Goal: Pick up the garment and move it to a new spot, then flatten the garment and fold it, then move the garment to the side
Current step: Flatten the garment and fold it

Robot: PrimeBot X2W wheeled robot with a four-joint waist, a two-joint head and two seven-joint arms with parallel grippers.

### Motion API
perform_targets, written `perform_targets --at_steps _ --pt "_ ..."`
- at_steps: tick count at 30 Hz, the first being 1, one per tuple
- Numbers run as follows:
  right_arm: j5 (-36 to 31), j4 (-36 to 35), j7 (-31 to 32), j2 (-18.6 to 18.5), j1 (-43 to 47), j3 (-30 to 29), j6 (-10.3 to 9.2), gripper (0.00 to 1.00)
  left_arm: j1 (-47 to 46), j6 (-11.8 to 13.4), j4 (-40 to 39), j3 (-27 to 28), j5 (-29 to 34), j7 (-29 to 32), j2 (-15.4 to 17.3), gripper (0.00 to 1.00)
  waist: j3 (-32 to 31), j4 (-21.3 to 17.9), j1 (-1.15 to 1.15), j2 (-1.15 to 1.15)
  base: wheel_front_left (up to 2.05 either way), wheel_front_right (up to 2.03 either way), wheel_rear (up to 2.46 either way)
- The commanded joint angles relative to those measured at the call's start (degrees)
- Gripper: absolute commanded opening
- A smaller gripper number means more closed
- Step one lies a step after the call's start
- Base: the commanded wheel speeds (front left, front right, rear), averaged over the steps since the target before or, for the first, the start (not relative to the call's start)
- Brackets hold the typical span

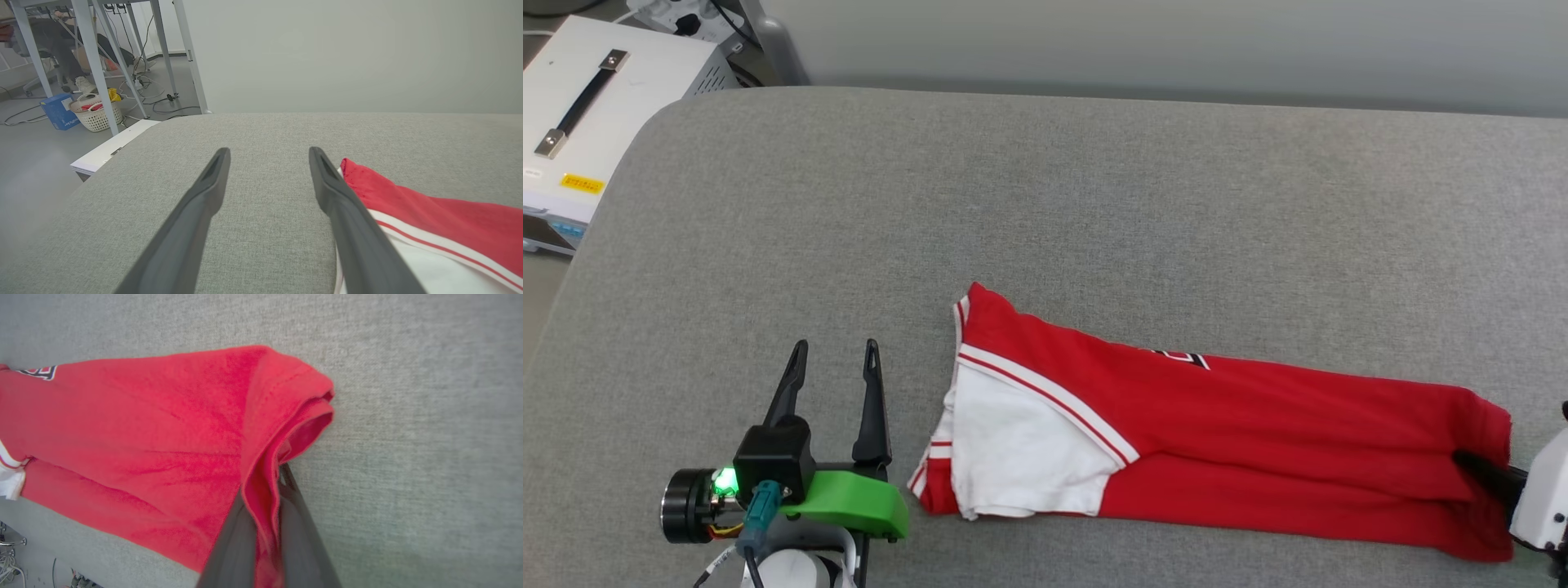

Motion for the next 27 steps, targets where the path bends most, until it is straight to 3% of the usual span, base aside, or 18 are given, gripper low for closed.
perform_targets --at_steps 1,13,22,27 --pt "-0.57 0.97 -0.52 -1.41 -0.87 -0.31 -0.06 0.00 1.19 -0.70 0.16 0.48 0.83 -0.33 -0.52 1.00 -0.82 -0.32 0.00 0.00 0.00 0.00 0.00" --pt "-2.35 5.14 -0.71 -7.82 -0.85 -2.76 -0.06 0.00 3.35 -3.95 0.34 2.92 3.75 -0.34 -2.25 1.00 -3.59 -0.28 0.00 0.00 0.00 0.00 0.00" --pt "-0.96 -11.80 4.97 -8.11 0.01 0.37 -0.06 0.00 4.86 -5.25 0.47 3.91 4.80 -0.34 -3.22 1.00 -4.77 -1.41 0.00 0.00 0.00 0.00 0.00" --pt "-1.62 -20.74 9.12 -6.24 -1.51 2.40 -0.06 0.00 4.33 -5.68 0.46 3.93 5.31 -0.34 -3.75 1.00 -4.15 -1.45 0.00 0.00 0.00 0.00 0.00"
